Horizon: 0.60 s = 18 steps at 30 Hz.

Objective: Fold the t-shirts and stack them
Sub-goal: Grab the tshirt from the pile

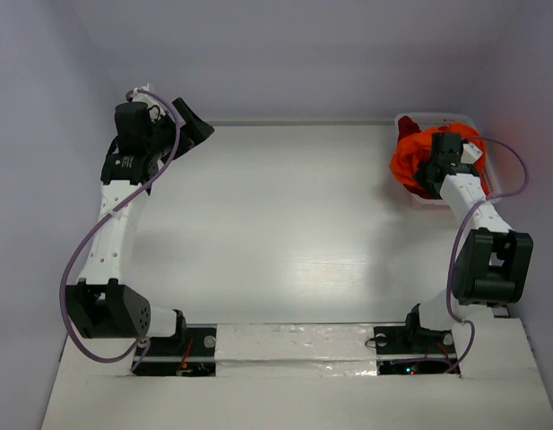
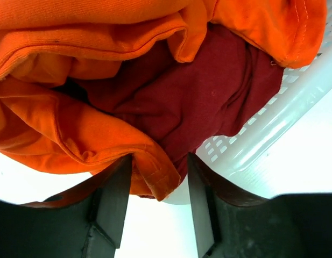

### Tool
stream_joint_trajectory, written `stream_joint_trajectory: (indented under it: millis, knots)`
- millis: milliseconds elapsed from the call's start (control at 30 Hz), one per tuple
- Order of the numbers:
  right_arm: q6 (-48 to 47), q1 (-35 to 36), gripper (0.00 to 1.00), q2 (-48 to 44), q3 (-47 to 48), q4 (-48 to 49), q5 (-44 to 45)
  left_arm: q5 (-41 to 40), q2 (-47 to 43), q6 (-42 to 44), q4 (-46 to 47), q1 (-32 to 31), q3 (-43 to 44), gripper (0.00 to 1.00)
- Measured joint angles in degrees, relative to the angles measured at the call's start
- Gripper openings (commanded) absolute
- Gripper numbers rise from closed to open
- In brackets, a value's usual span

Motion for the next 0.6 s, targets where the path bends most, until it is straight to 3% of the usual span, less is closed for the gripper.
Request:
stream_joint_trajectory:
  millis: [200,300,400,600]
  knots:
    - [-0.1,0.0,0.38,0.0,0.0,0.0,0.4,0.0,0.0,0.0,0.0,0.0,0.0,0.99]
    - [-0.1,0.0,0.23,0.0,0.0,0.0,0.4,0.0,0.0,0.0,0.0,0.0,0.0,0.99]
    - [-0.3,0.0,0.00,0.0,0.0,0.0,0.4,0.0,0.0,0.0,0.0,0.0,0.0,0.99]
    - [-0.2,0.0,0.00,0.2,0.2,0.0,0.4,0.0,0.0,0.0,0.0,0.0,0.0,0.99]
